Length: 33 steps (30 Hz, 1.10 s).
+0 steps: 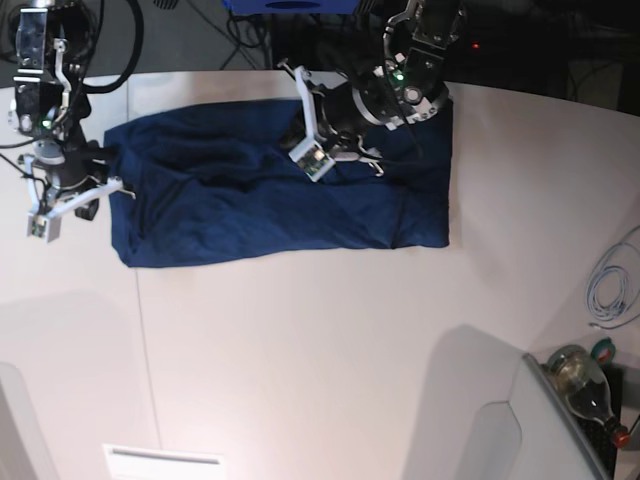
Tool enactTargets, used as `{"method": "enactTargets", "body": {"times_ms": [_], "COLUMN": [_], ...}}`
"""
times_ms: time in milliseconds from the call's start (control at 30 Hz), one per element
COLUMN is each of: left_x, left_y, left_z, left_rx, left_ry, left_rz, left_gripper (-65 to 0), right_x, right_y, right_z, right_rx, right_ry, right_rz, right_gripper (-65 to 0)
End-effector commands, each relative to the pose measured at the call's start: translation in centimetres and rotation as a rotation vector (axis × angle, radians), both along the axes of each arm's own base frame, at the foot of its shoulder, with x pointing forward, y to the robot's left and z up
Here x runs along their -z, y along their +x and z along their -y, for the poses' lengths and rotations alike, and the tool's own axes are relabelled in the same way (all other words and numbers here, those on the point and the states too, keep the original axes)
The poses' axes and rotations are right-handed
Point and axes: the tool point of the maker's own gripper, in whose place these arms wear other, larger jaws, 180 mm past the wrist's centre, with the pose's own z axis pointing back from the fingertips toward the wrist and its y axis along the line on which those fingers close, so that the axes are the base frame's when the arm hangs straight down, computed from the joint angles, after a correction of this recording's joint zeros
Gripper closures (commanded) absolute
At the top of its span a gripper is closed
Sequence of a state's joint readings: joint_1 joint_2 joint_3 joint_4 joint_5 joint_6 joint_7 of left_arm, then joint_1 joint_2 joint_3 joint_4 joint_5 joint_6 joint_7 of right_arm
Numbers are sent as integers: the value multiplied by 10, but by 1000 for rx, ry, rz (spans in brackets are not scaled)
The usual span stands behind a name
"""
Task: Layout the t-shirt on the table in an organized manner, then fold the t-shirt properly
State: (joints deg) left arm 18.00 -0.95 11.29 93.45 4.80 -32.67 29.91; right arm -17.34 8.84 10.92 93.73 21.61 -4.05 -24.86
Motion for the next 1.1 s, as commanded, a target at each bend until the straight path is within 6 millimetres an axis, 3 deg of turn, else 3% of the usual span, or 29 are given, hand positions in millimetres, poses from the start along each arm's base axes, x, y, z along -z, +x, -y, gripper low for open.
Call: {"method": "enactTargets", "body": {"times_ms": [0,67,267,333,433,567,767,1067], "left_x": [-15,-22,-18,-14,-10,1,2,2], "left_y": [10,21,57,63,68,69,82,97], "left_z": [-2,-24,-126,-151,-173,-175,-161,-101], "left_rx": [-28,-90,-362,-434,-496,-510,-518,-419], "left_ry": [-26,-4,99,111,122,116,74,15], "left_rz": [49,81,106,98,91,56,54,52], "left_gripper": [0,0,0,0,0,0,0,0], "right_x": [-11,-11,-11,-11,-11,-12,-11,-11], "right_y": [8,8,8,8,9,10,9,8], "right_z": [6,6,6,5,3,3,3,5], "right_rx": [1,1,1,-2,-6,-7,-7,-2], "right_ry": [-20,-20,-20,-19,-18,-17,-17,-19], "right_rz": [45,45,45,44,45,46,45,44], "right_gripper": [-6,-6,-6,-6,-6,-6,-6,-6]}}
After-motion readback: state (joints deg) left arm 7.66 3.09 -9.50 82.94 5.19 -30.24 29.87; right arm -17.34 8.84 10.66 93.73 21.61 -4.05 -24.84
